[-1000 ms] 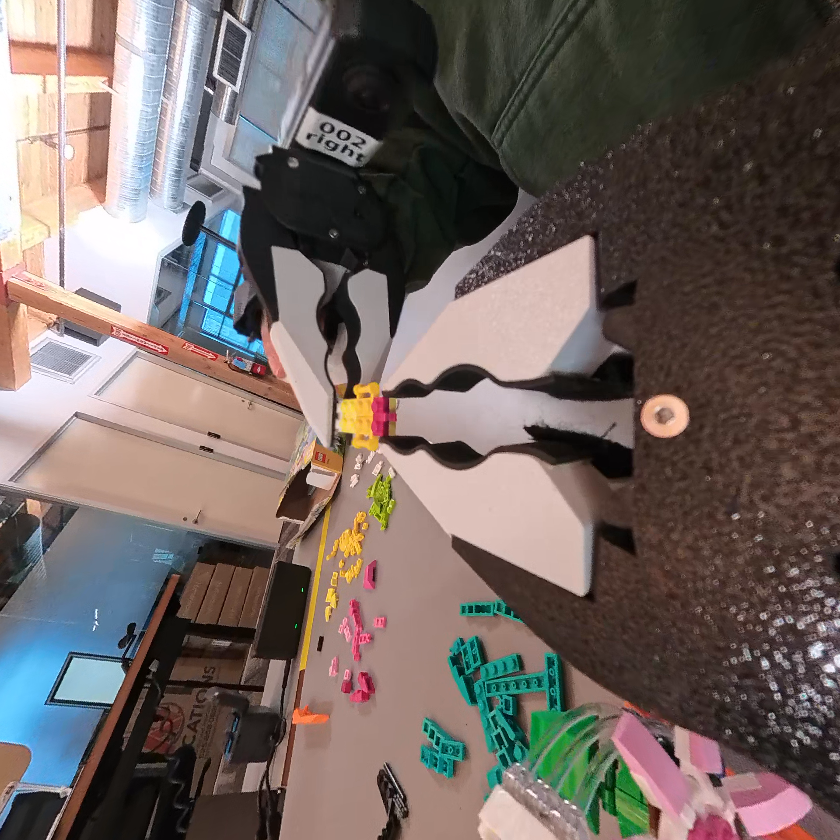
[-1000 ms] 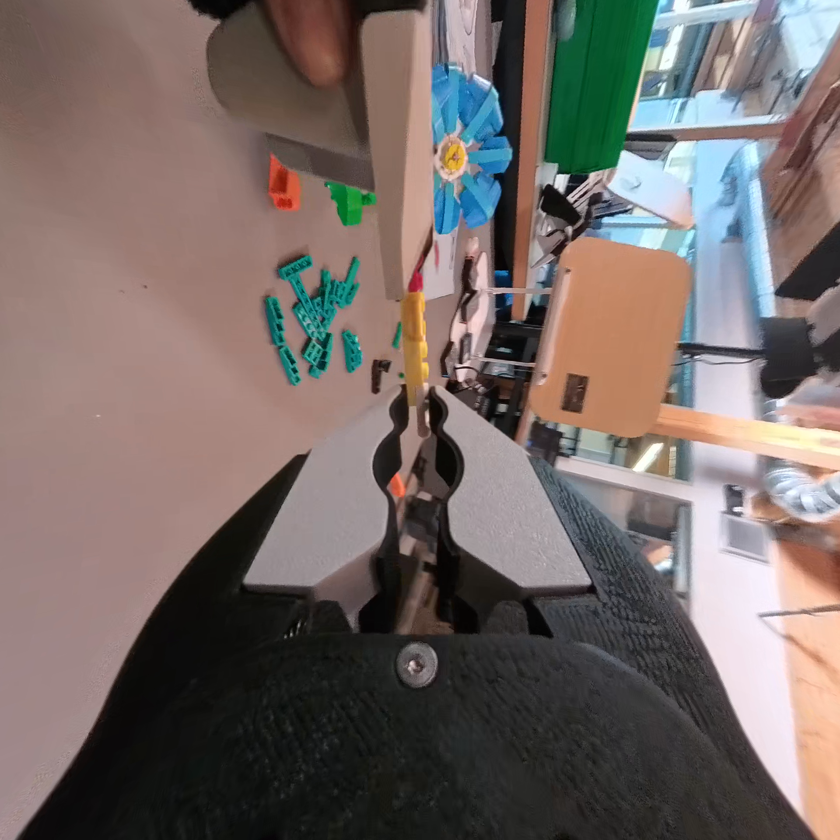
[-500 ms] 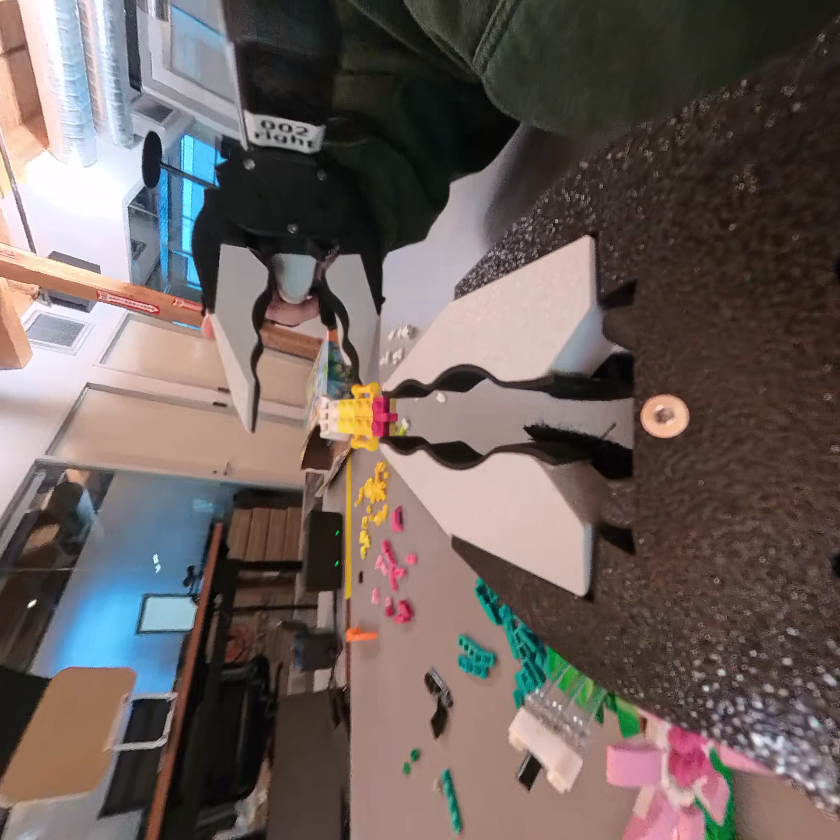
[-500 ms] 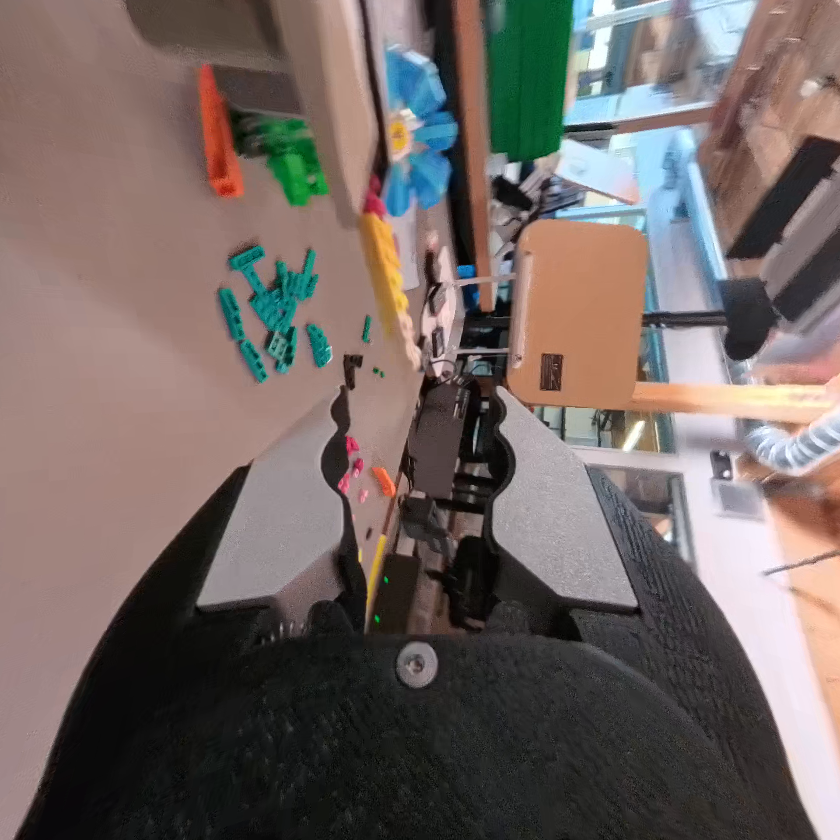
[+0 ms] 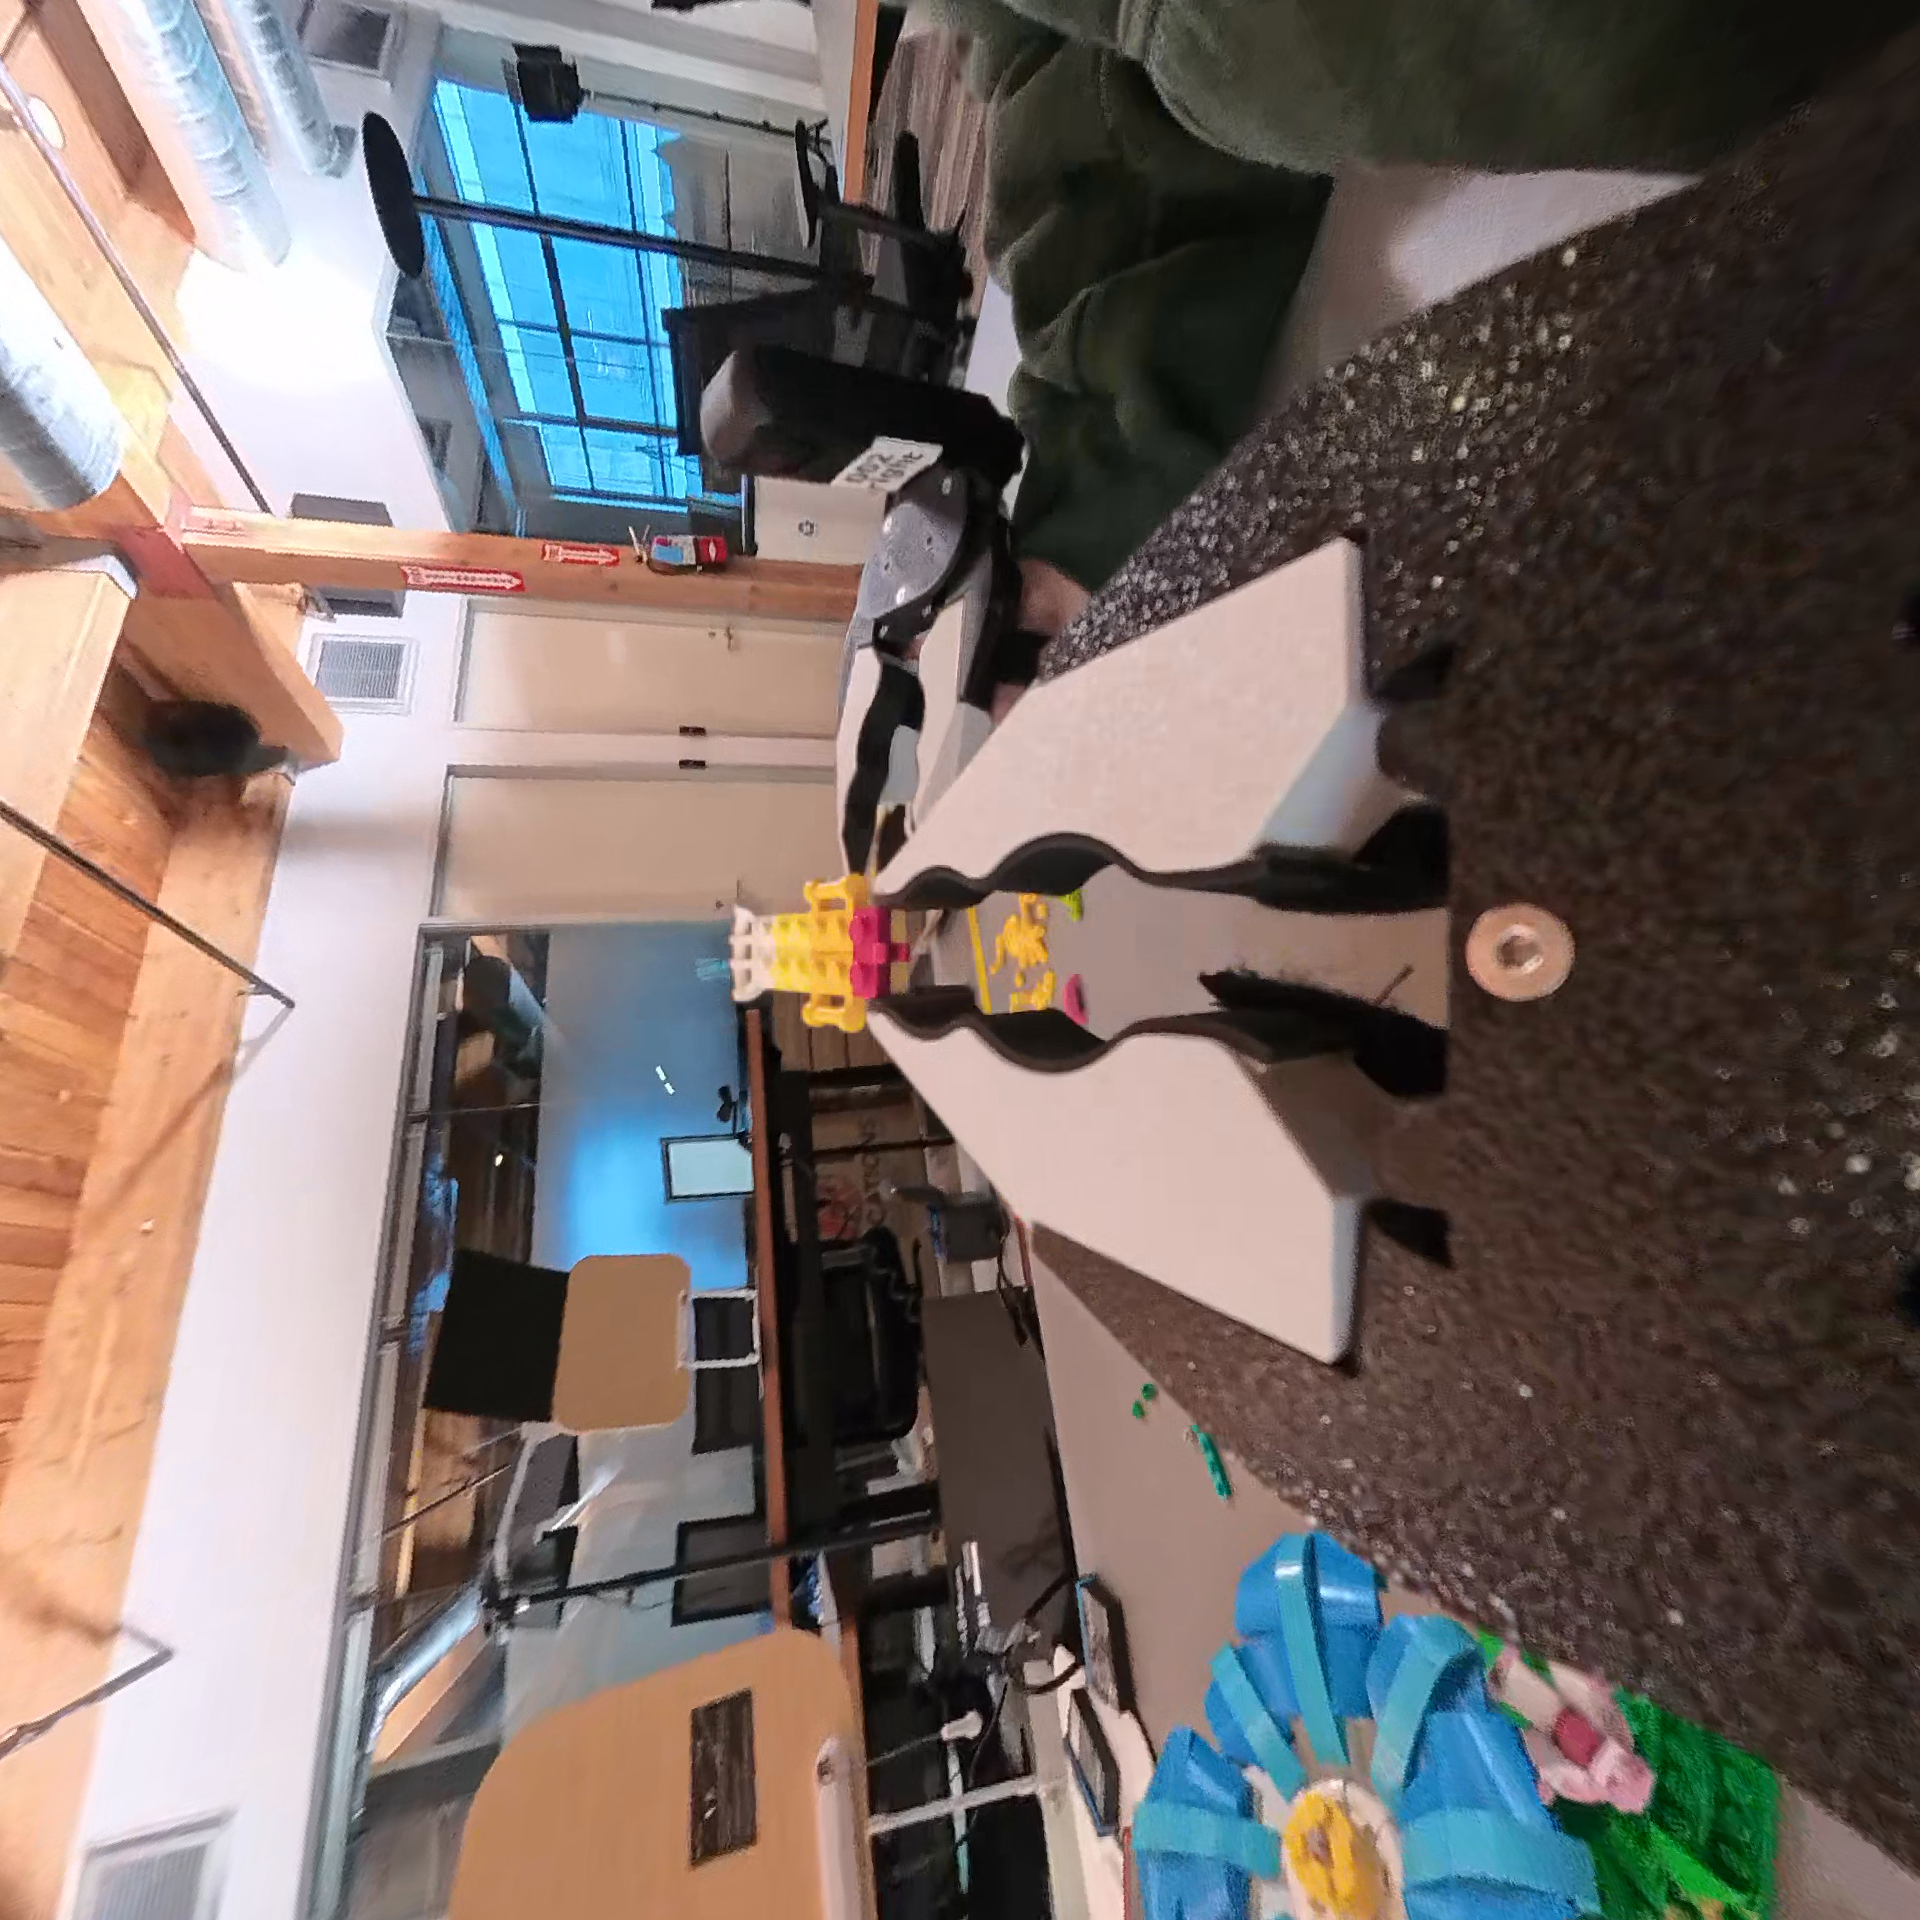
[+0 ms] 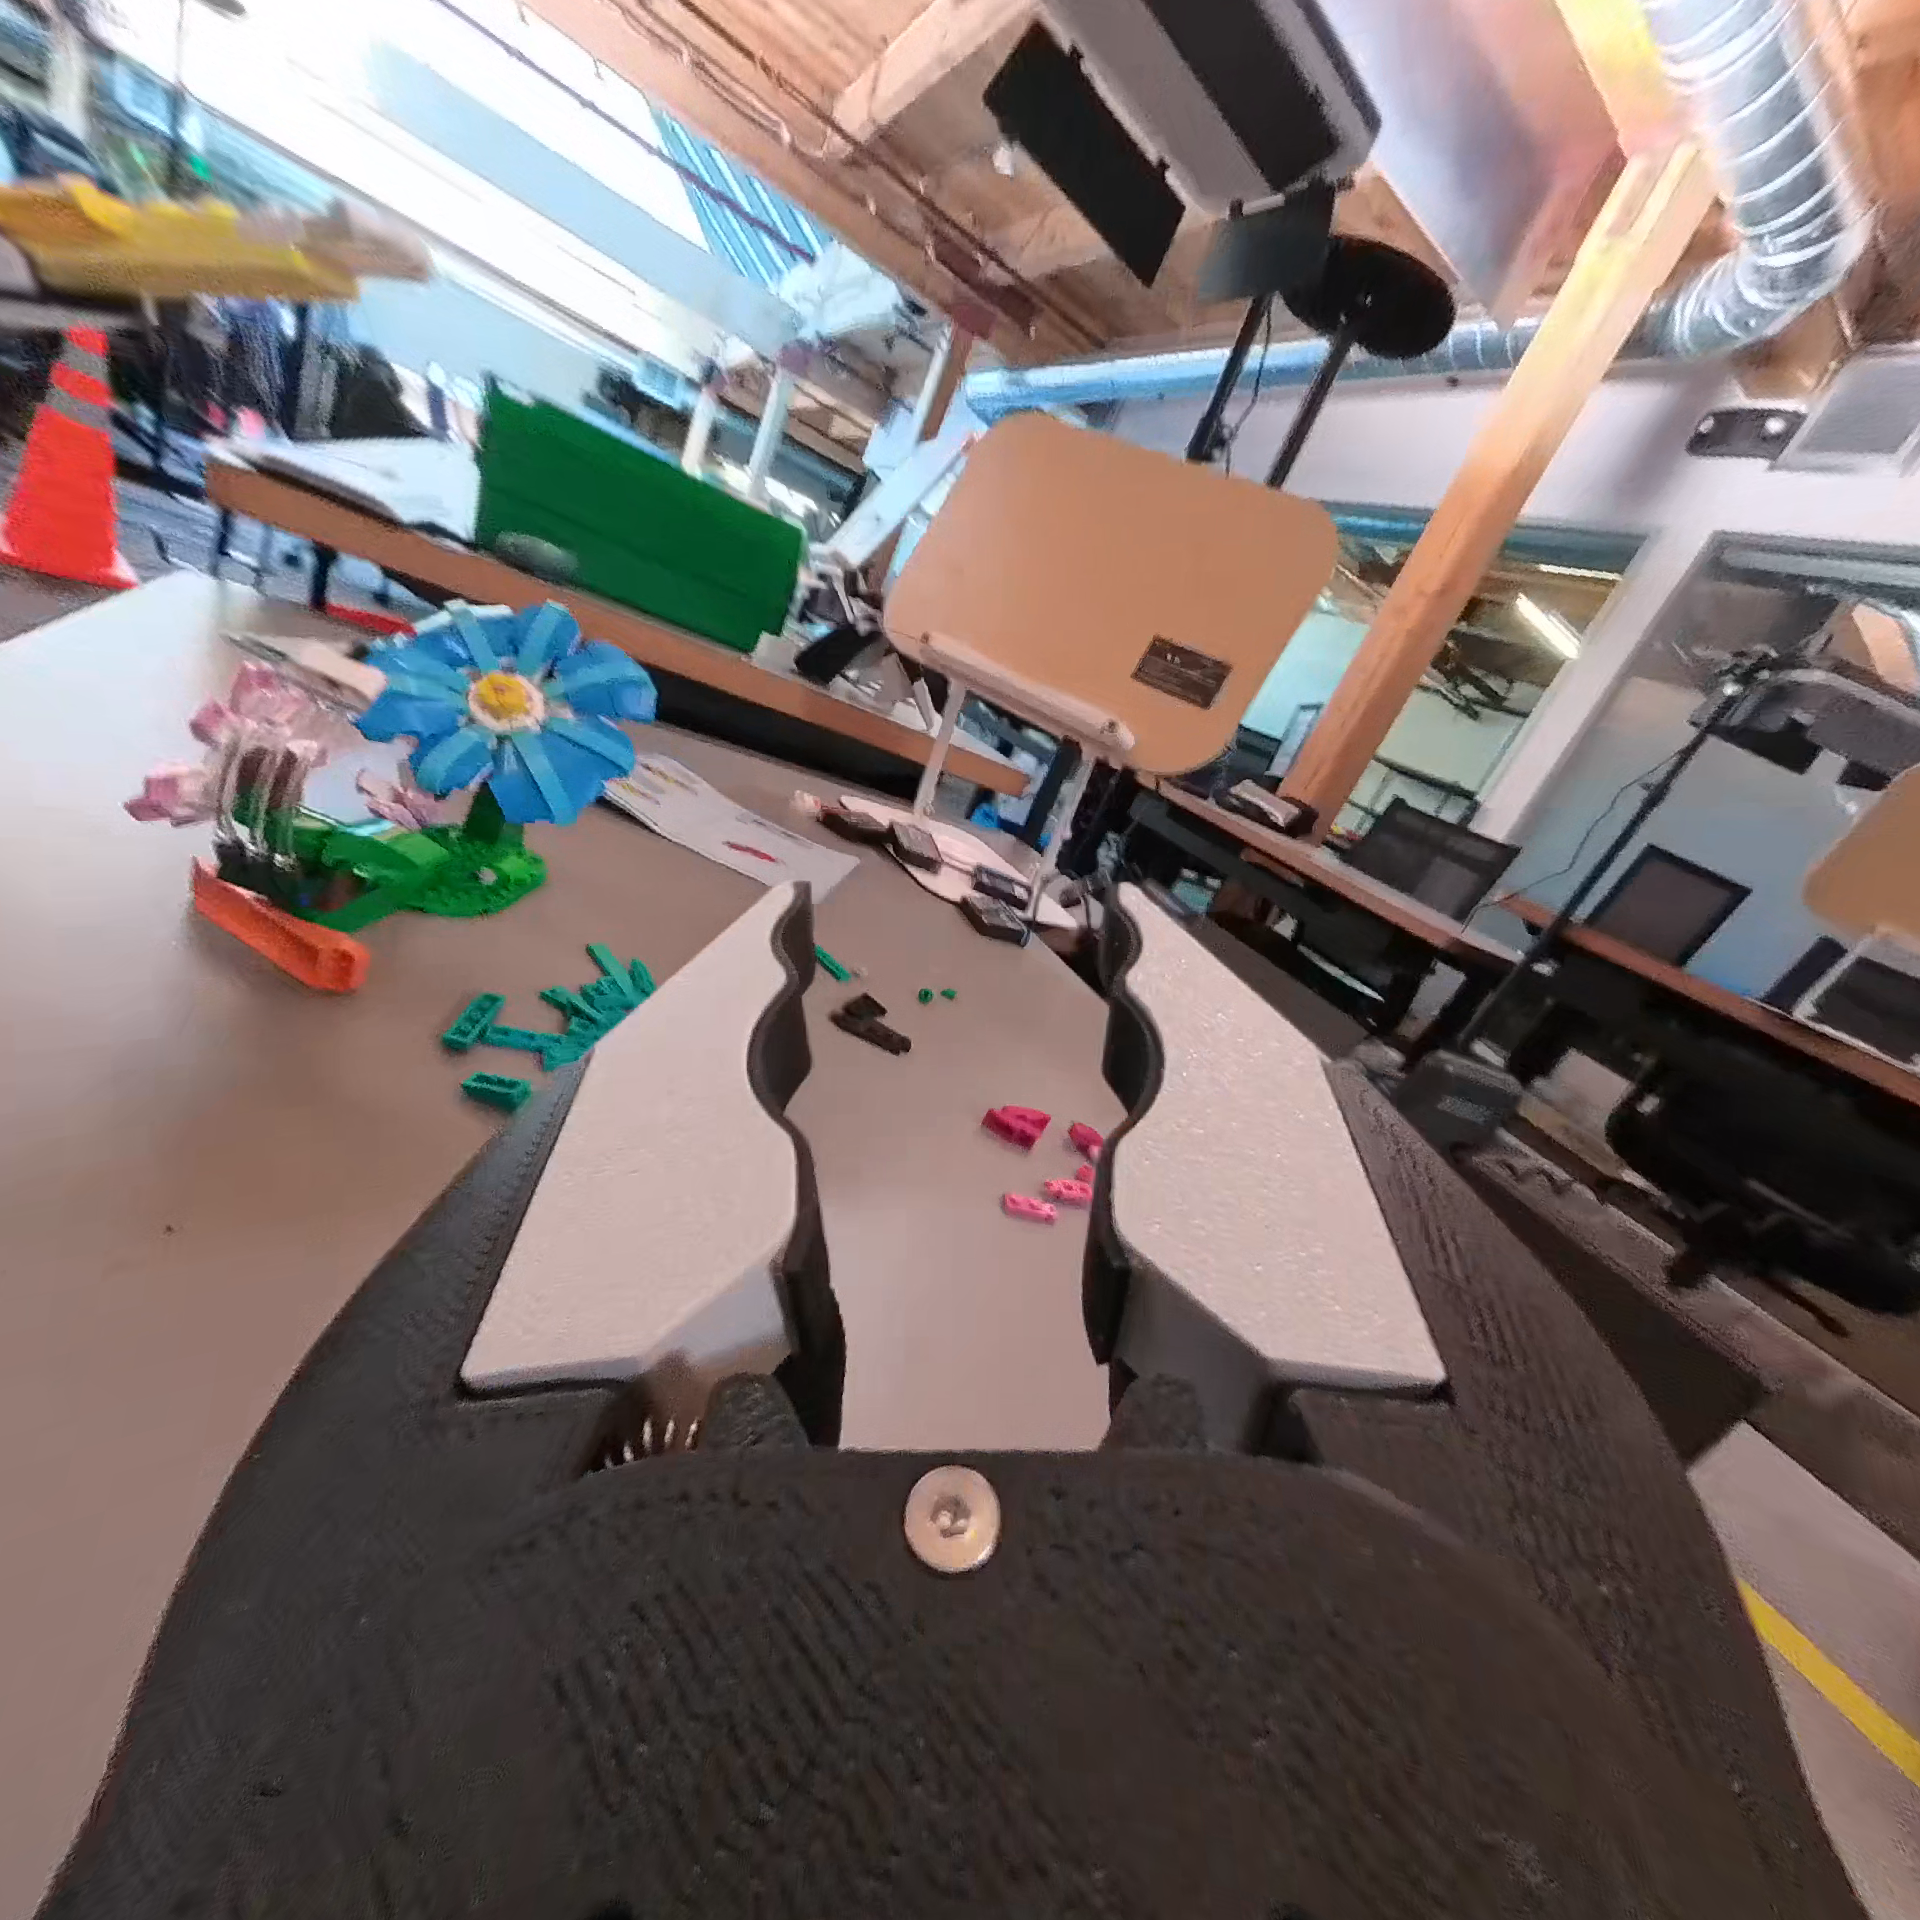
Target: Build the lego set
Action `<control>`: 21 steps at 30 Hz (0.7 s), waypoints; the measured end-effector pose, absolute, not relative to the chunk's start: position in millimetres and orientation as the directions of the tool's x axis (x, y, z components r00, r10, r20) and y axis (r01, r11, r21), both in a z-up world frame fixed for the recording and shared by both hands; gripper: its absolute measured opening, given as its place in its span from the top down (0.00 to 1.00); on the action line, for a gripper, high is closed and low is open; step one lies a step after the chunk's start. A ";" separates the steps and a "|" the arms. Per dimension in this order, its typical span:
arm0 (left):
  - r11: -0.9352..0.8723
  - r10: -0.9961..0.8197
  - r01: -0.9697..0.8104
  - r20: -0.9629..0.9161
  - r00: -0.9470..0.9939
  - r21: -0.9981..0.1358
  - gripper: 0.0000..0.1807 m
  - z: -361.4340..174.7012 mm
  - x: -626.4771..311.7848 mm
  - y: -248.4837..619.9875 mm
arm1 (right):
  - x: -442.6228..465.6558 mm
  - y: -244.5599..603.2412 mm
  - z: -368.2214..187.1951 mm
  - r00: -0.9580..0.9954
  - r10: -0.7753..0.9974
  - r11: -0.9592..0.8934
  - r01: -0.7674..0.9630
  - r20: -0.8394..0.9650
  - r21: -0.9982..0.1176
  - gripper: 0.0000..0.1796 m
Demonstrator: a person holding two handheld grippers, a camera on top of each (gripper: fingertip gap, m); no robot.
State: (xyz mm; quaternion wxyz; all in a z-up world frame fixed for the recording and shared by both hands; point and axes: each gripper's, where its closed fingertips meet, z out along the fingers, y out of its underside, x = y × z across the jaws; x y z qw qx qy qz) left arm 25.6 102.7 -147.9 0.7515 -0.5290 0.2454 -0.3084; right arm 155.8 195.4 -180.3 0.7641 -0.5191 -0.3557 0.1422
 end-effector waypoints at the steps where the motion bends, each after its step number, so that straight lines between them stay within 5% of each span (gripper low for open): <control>1: 0.267 -0.712 0.198 -0.055 0.700 -0.943 0.92 -147.0 24.0 102.6 | 157.4 194.4 -178.8 0.709 0.590 0.431 0.129 0.387 -0.893 0.70; 21: 0.481 -0.249 0.019 -0.116 0.961 -0.877 0.93 -108.4 -134.5 129.6 | 156.0 205.1 -195.9 0.677 0.650 0.359 0.126 0.345 -0.925 0.76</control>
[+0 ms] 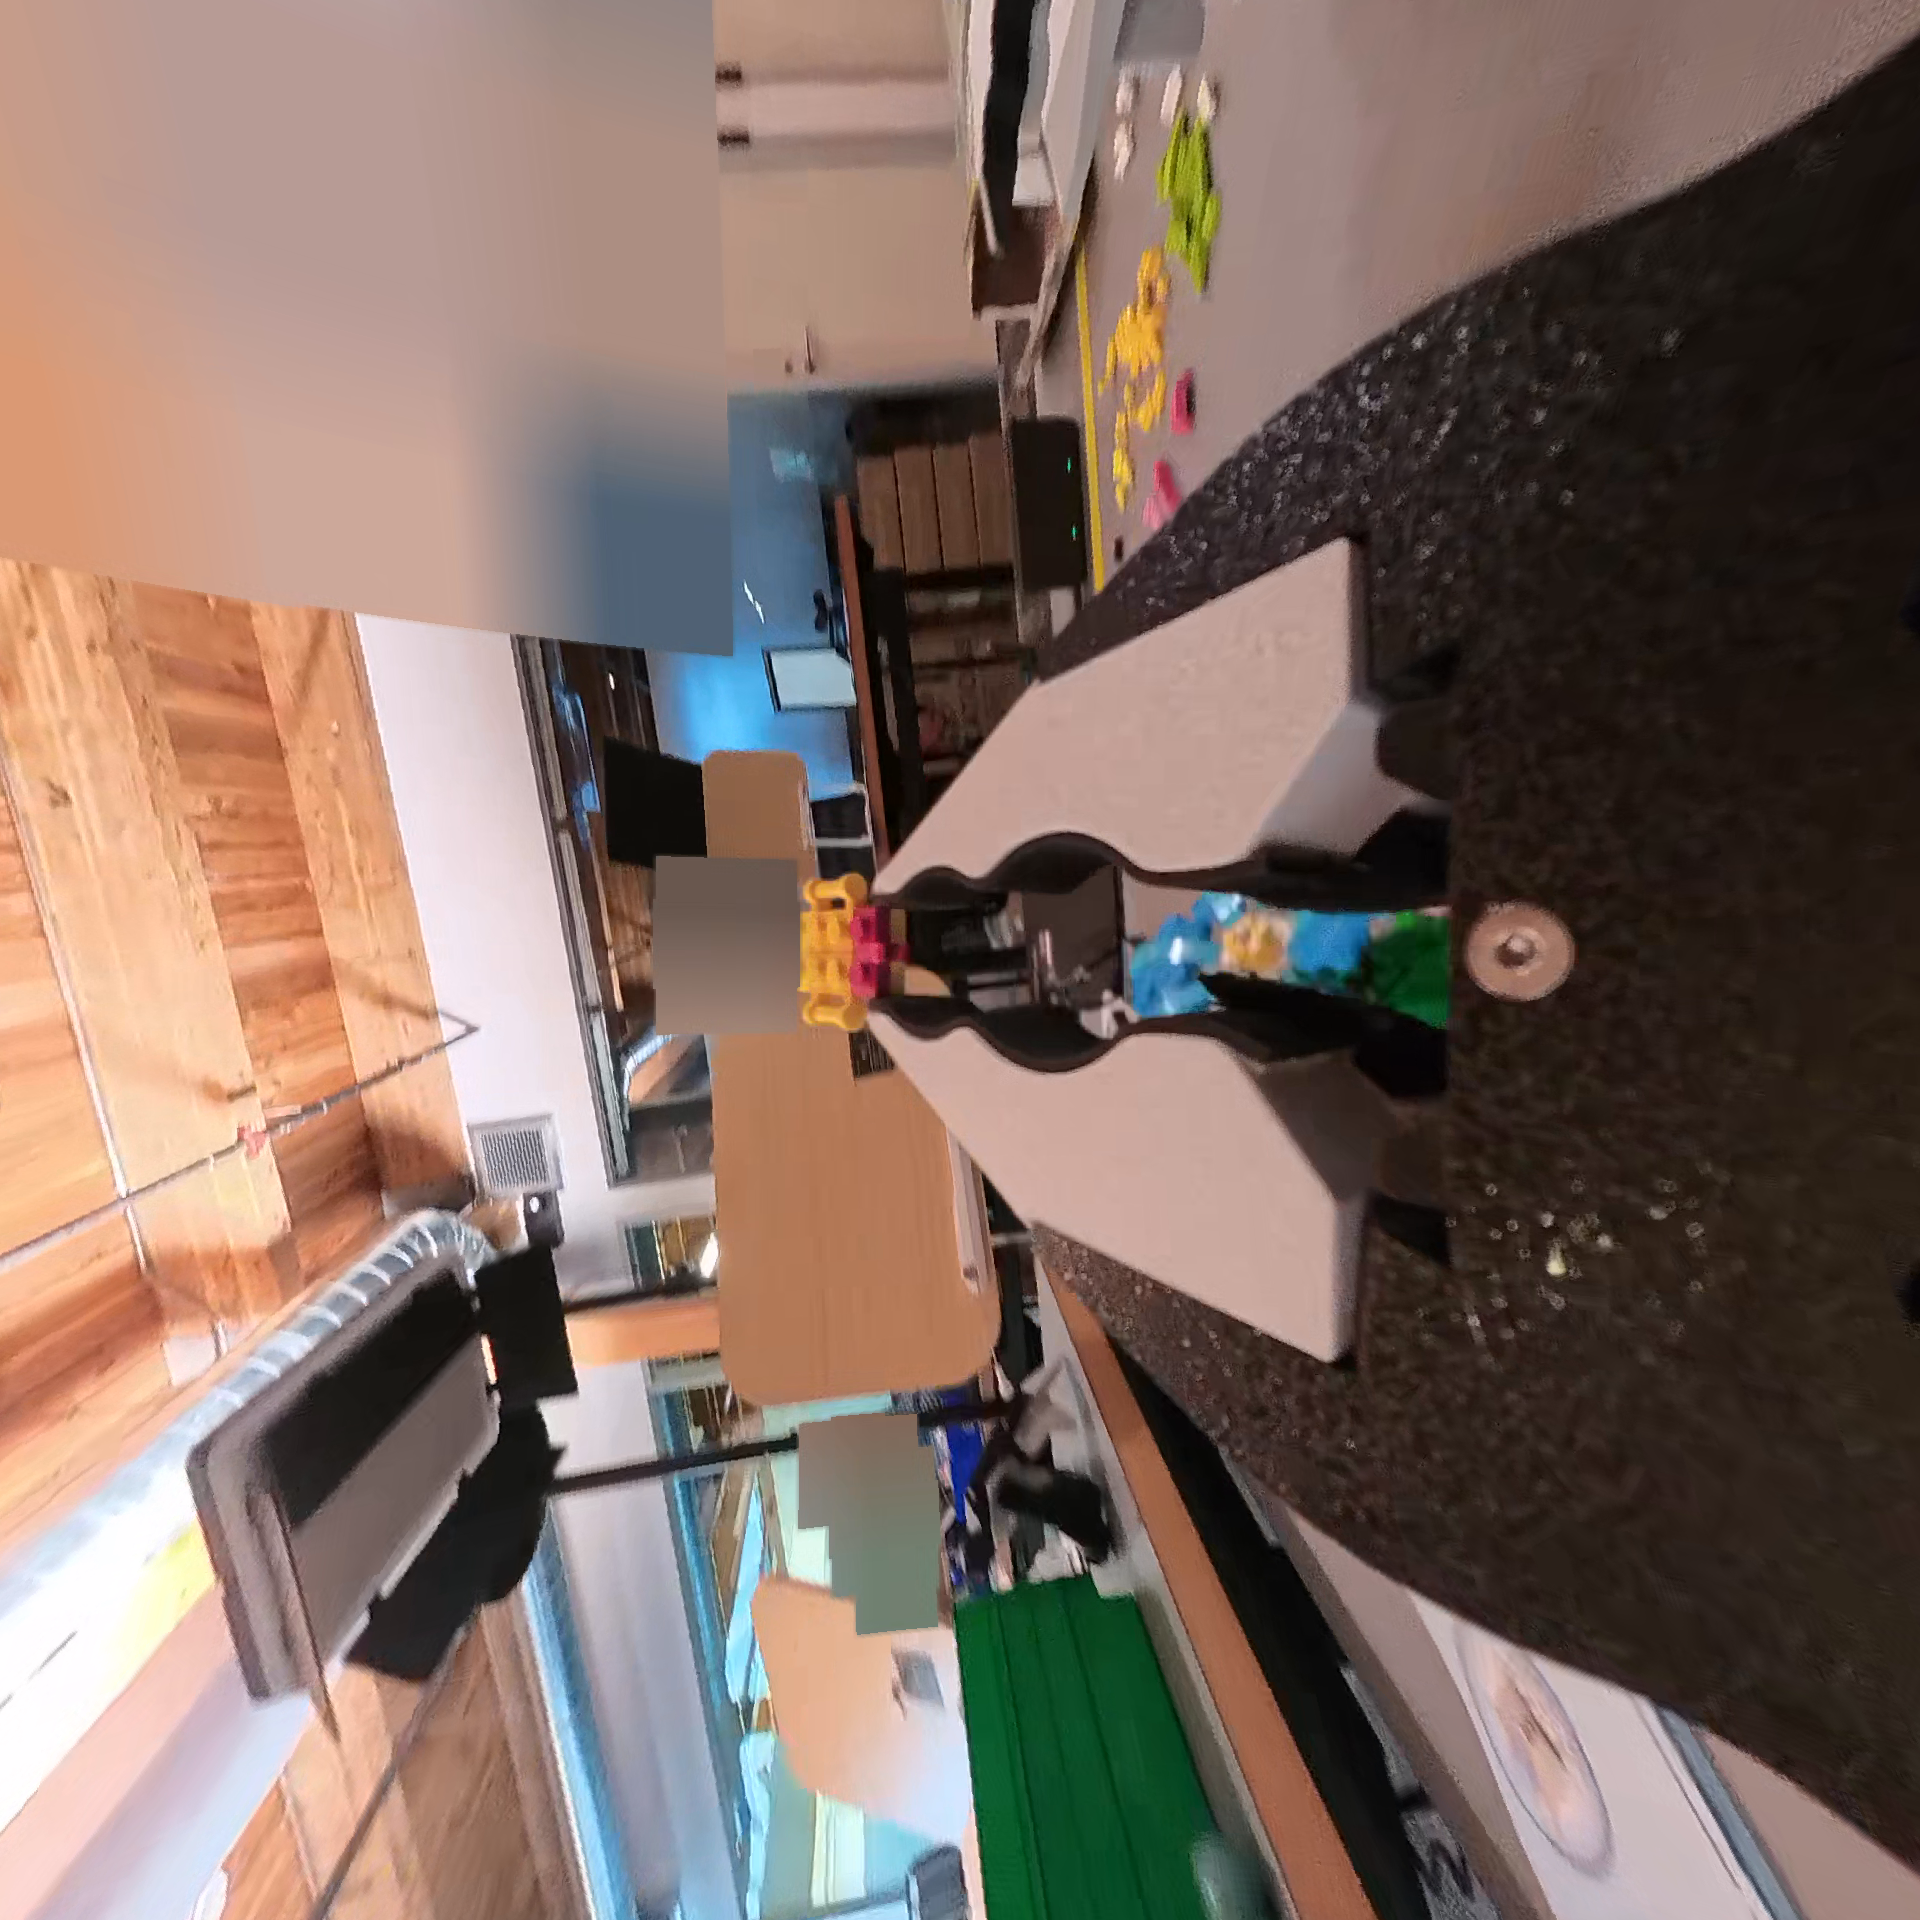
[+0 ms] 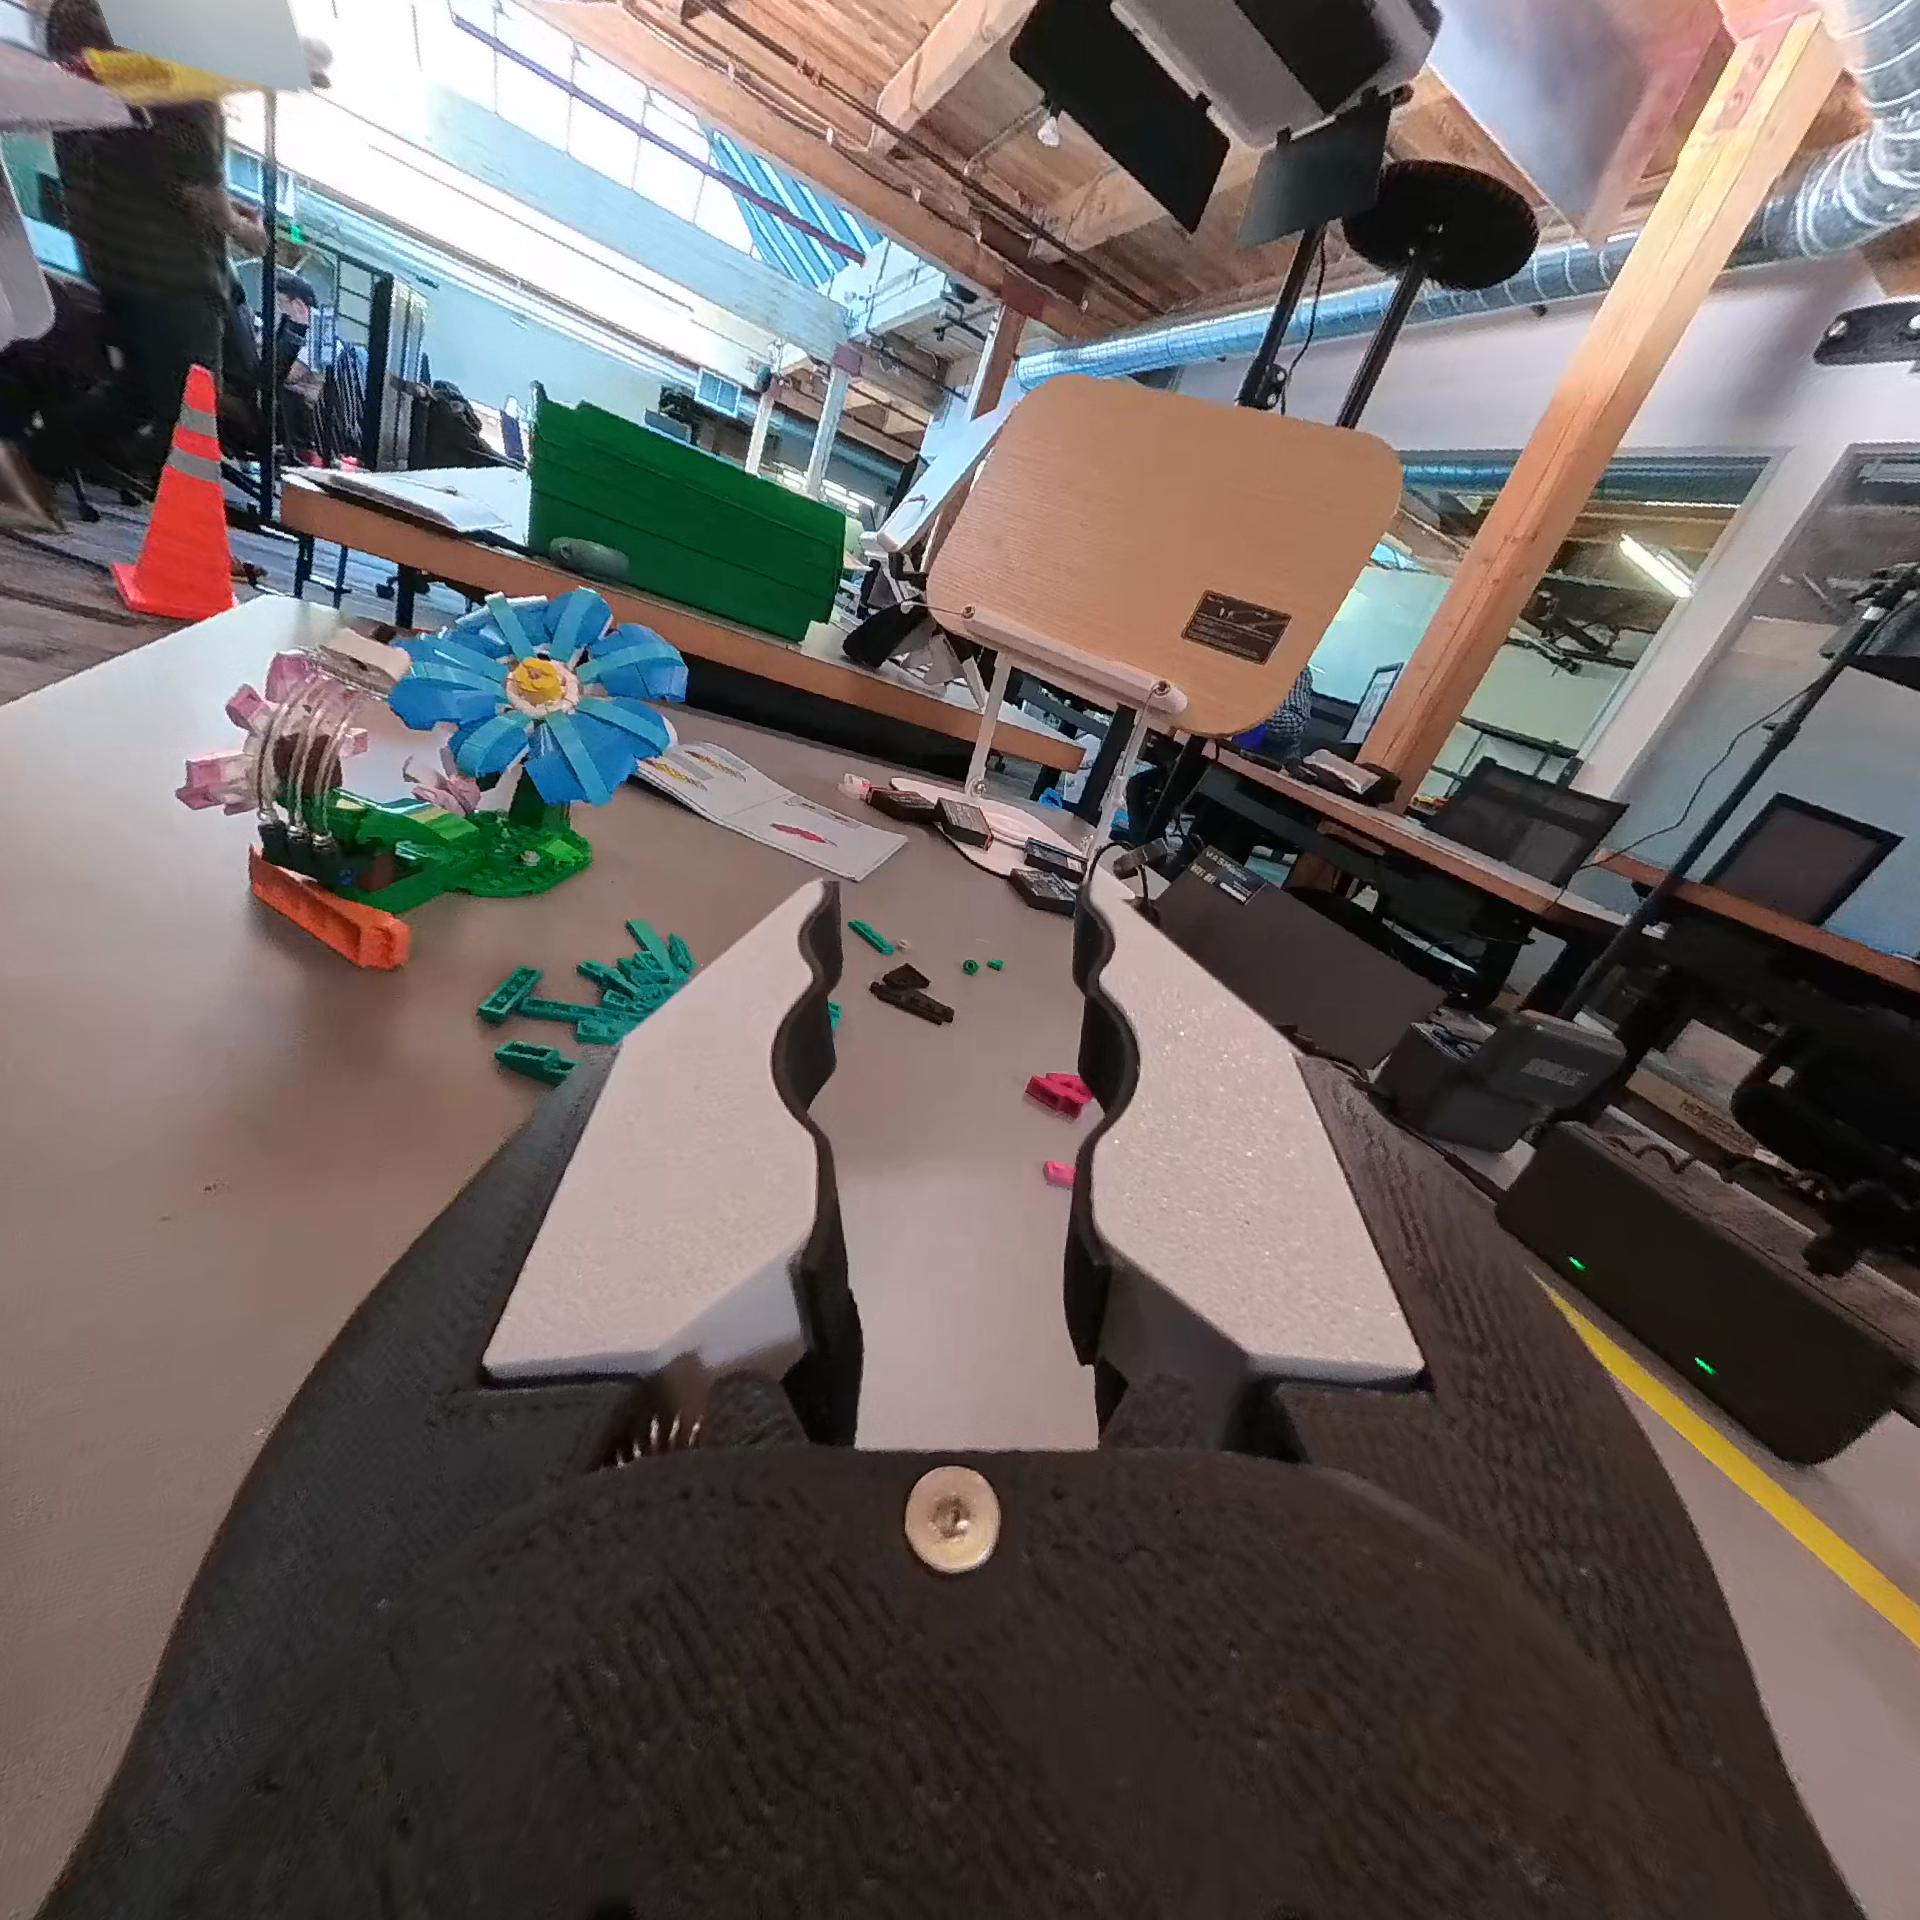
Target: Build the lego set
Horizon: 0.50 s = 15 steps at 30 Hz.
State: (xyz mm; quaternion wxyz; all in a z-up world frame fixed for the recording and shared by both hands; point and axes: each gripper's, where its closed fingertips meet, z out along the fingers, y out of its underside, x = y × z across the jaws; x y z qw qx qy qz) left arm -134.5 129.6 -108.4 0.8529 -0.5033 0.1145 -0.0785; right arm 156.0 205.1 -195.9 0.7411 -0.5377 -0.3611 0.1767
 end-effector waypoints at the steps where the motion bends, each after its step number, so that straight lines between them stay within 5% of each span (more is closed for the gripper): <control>1: 0.476 -0.228 0.018 -0.104 0.968 -0.879 0.93 -110.0 -145.5 131.9 | 154.6 206.0 -197.9 0.673 0.650 0.358 0.139 0.353 -0.923 0.76; 15: 0.394 -0.226 0.044 -0.050 0.973 -0.918 0.93 -134.2 -174.3 150.2 | 152.1 215.8 -209.3 0.674 0.644 0.315 0.196 0.361 -0.928 0.78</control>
